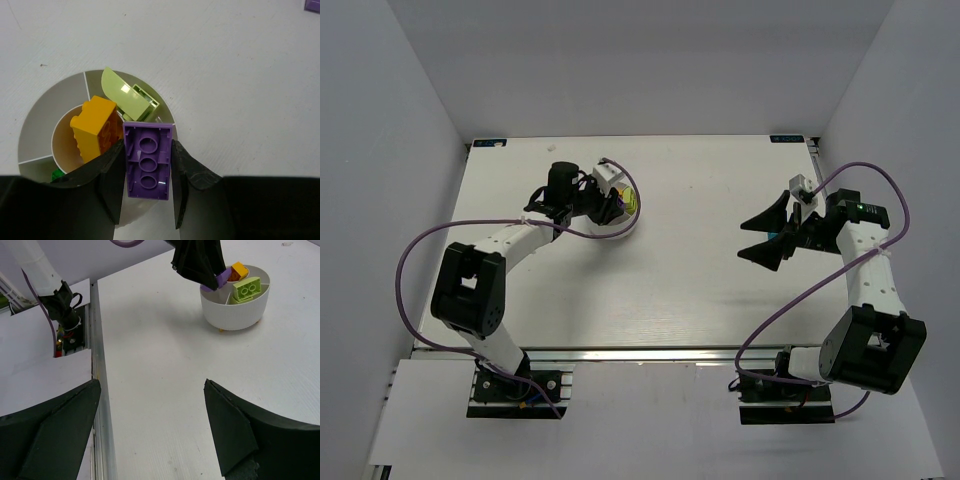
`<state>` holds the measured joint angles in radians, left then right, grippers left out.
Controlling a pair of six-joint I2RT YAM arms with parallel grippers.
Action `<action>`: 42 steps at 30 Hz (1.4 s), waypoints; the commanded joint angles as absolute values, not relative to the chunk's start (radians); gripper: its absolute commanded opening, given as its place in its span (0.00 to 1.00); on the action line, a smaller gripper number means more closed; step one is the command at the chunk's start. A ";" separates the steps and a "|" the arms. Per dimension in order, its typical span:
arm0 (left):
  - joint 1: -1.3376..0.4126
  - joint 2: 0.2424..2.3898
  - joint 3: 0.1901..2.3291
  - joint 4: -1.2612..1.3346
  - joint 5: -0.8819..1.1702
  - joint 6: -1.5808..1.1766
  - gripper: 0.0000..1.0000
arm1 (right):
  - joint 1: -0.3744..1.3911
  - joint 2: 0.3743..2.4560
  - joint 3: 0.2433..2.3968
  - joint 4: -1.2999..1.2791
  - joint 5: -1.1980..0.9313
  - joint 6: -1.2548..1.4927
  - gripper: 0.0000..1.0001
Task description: Sort the legos into containers by color
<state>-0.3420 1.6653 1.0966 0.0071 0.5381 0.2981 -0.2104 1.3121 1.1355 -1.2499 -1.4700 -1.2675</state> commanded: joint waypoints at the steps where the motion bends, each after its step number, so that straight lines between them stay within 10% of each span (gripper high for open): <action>1: -0.336 1.648 1.109 0.028 0.523 0.318 0.24 | -0.215 1.310 1.169 -1.310 -1.555 -1.331 0.89; 42: -0.336 1.643 1.083 0.038 0.472 0.339 0.58 | -0.213 1.304 1.158 -1.310 -1.562 -1.339 0.89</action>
<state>-0.3420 1.6768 1.0882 0.0299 0.4736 0.3286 -0.2104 1.3136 1.1355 -1.2869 -1.4700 -1.3167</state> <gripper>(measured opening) 0.582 0.893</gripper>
